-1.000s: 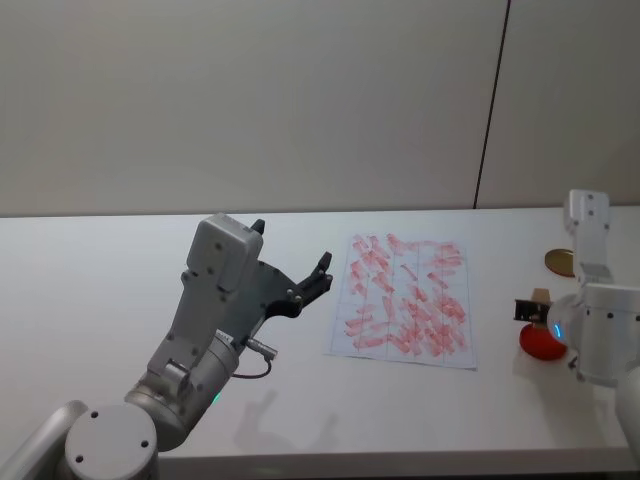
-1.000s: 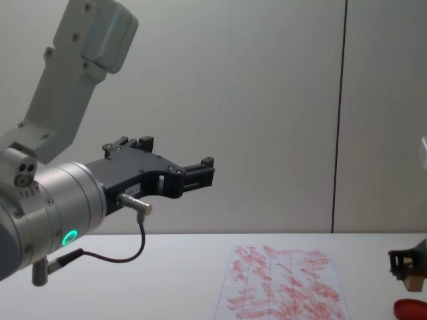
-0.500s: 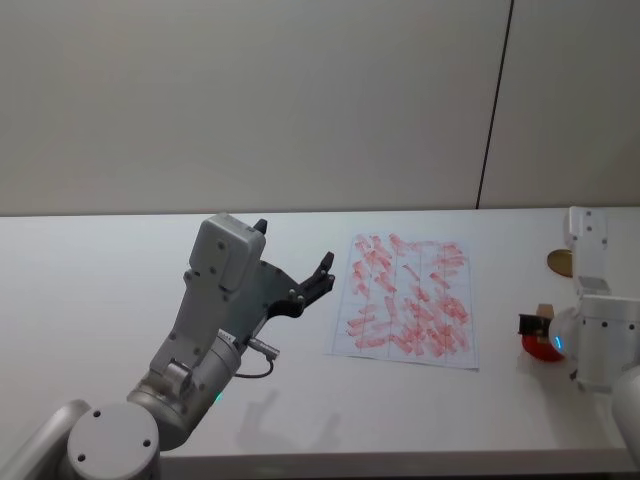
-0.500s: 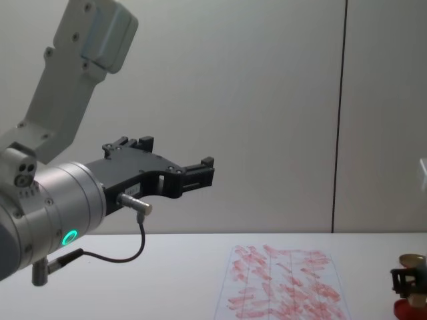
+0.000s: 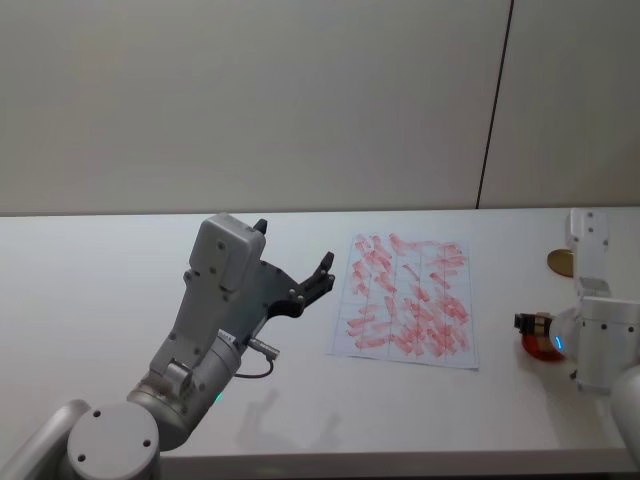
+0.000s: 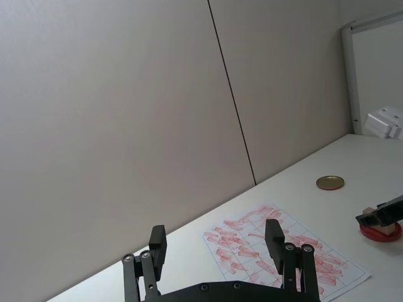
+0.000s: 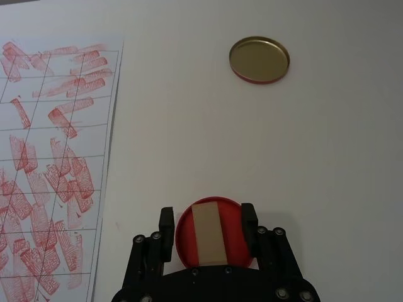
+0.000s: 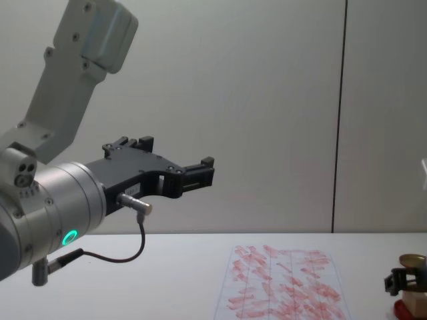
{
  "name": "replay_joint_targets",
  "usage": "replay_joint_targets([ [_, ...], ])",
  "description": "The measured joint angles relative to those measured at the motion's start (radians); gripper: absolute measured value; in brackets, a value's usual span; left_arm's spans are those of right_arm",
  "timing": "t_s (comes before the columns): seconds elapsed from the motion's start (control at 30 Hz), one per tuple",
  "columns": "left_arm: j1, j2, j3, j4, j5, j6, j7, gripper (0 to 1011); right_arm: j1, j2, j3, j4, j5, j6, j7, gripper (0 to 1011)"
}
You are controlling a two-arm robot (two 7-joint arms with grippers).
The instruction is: Use the one hand to pick up the stamp and affix it onto the A4 paper.
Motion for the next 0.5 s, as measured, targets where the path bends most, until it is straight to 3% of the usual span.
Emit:
replay_joint_targets([
  [0.23,0.000,0.000,0.000,0.000,0.000,0.000,0.000,993,-0.018,0.001,0.003,-0.043,-0.006,-0.007,0.002,770],
  [0.37,0.000,0.000,0.000,0.000,0.000,0.000,0.000,993,-0.047,0.002,0.005,-0.107,-0.014,-0.012,0.007,918],
  [0.5,0.000,0.000,0.000,0.000,0.000,0.000,0.000,993,-0.077,0.005,0.006,-0.171,-0.022,-0.019,0.017,1001],
])
